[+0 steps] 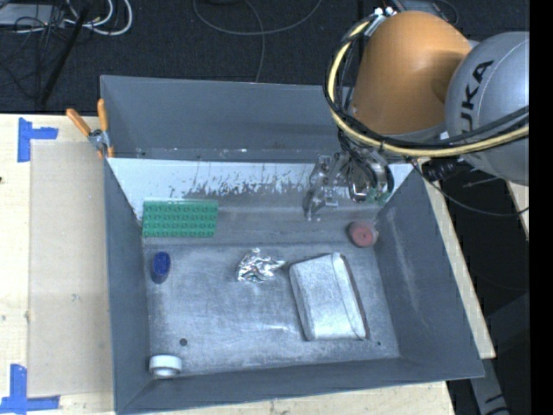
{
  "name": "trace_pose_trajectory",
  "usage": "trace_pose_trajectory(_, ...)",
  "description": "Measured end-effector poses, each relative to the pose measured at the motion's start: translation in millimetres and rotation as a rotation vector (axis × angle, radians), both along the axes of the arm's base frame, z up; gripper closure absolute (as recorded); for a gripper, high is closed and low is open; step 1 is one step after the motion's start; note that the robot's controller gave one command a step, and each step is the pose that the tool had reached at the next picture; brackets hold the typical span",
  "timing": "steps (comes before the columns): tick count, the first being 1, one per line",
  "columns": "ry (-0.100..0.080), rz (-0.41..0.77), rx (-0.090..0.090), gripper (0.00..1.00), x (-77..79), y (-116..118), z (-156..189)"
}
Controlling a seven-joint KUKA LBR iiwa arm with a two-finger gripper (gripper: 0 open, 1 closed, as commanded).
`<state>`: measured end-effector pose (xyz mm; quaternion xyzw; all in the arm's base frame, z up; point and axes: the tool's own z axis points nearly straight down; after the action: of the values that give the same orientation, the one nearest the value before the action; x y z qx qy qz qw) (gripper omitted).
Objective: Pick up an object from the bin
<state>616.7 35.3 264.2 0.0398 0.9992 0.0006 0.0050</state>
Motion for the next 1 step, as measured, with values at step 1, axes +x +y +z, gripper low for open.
trace_pose_trajectory(1, 0.019, -0.081, 0.0, 1.0, 1.0, 19.2, -107.6)
